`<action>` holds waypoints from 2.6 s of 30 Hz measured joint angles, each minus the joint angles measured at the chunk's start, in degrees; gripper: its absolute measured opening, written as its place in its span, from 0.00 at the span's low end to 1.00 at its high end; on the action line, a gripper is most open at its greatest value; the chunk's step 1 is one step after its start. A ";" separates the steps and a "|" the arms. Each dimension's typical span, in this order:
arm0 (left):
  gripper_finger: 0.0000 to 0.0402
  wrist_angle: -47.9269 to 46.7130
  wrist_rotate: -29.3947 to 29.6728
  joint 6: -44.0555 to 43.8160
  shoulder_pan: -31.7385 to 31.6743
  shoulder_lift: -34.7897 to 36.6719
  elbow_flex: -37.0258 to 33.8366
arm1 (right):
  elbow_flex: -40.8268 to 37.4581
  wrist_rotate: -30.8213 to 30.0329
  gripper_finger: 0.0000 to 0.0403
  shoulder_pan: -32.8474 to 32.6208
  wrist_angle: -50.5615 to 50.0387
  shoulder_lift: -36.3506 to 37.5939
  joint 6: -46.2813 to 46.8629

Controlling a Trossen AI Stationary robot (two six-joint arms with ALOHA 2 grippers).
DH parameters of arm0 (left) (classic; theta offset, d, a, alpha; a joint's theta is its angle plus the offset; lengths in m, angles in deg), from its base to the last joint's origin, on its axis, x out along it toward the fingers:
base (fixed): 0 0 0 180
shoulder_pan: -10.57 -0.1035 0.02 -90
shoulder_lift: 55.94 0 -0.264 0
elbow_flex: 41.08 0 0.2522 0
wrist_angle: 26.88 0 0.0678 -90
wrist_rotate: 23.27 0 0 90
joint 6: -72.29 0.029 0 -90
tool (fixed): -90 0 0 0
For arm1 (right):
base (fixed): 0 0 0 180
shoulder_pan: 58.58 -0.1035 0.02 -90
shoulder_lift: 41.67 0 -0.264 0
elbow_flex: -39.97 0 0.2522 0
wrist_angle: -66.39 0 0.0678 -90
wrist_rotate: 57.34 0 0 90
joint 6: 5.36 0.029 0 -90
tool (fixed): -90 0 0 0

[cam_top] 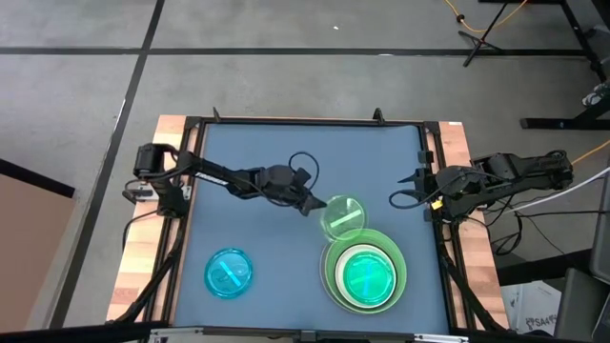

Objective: Stack plastic plates
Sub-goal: Stack the small green plate on top of the blue plate

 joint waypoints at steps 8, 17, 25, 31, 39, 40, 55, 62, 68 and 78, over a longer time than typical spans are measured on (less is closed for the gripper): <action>0.00 -1.25 3.36 0.51 5.44 0.00 5.47 | 0.00 0.00 0.27 -0.02 0.00 0.00 -0.01; 0.00 -10.75 8.83 4.58 10.75 0.01 14.05 | 0.00 0.00 0.27 -0.02 0.00 0.00 -0.02; 0.00 -12.51 14.16 2.71 14.45 0.02 15.17 | 0.00 0.00 0.27 -0.01 0.00 -0.02 -0.02; 0.00 -13.42 18.09 -1.99 16.88 -1.21 15.19 | 0.00 0.02 0.27 -0.01 -0.01 -0.02 -0.02; 0.00 -15.81 17.27 -4.43 18.79 -7.40 21.53 | 0.01 0.15 0.27 -0.02 -0.17 0.02 -0.02; 0.00 -15.59 16.38 -4.34 18.71 -8.63 23.50 | 0.00 0.15 0.27 -0.02 -0.15 0.00 -0.02; 0.00 -30.74 11.53 -3.99 18.20 -20.94 39.62 | 0.00 0.61 0.27 -0.02 -0.56 0.00 -0.13; 0.00 -35.53 11.93 -4.83 18.20 -21.57 39.52 | 0.00 0.59 0.27 -0.02 -0.55 0.00 -0.20; 0.00 -36.73 13.33 -4.72 18.20 -21.57 39.52 | 0.00 0.61 0.27 -0.02 -0.55 0.01 -0.22; 0.00 -36.46 14.56 -4.70 18.51 -23.33 39.46 | 0.00 0.61 0.27 -0.02 -0.52 0.00 -0.22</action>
